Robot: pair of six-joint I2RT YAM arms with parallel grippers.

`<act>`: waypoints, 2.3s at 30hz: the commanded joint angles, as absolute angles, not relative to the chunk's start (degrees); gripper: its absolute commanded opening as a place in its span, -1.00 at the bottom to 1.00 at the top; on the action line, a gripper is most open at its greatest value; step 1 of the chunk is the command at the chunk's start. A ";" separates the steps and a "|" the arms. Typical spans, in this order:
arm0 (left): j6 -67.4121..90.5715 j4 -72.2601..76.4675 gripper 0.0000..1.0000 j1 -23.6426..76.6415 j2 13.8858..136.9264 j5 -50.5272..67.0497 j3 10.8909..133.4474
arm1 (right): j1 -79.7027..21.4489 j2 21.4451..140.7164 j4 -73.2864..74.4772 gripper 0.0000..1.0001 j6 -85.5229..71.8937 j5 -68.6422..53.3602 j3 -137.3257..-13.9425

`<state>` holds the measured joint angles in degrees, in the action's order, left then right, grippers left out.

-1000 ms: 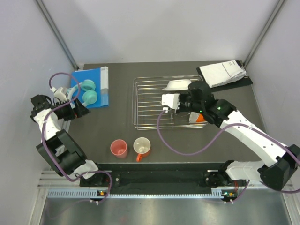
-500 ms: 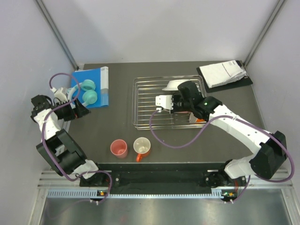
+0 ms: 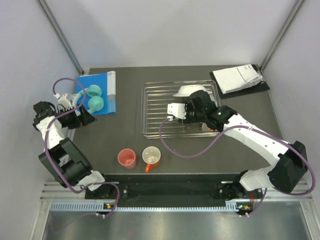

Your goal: Load the mixed dishes into the dish rack

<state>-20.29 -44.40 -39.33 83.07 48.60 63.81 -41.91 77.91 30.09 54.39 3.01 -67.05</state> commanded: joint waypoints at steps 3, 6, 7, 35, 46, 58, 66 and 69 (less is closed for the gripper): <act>-21.09 -43.68 0.98 -39.29 82.71 49.31 65.39 | -44.21 73.57 32.60 0.09 50.46 5.18 -65.39; -21.27 -44.12 0.98 -39.29 82.53 49.04 65.92 | -45.09 72.43 33.75 0.17 49.57 5.45 -65.39; -21.18 -44.12 0.98 -39.29 82.44 48.96 66.27 | -45.26 72.16 34.19 0.18 49.40 5.54 -65.39; -24.97 -56.68 0.98 -39.20 70.50 52.38 71.80 | -69.53 76.31 33.89 0.99 -7.20 22.70 -78.85; -24.35 -63.11 0.98 -39.20 60.74 56.16 70.58 | -79.80 87.00 34.81 0.99 -12.04 24.18 -79.54; -23.91 -64.60 0.98 -39.29 59.24 53.17 67.41 | -80.51 95.44 27.69 0.69 -11.08 17.06 -80.33; -23.55 -63.02 0.98 -39.29 59.06 52.38 66.10 | -80.59 100.98 26.72 0.52 -9.58 15.73 -79.72; -23.55 -62.40 0.98 -39.20 58.97 51.95 65.30 | -80.42 101.42 26.02 0.35 -9.14 16.52 -78.31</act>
<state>-23.88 -63.94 -39.29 60.34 51.81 66.37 -80.14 101.65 29.47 -9.98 16.25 -78.02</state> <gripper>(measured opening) 0.991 0.718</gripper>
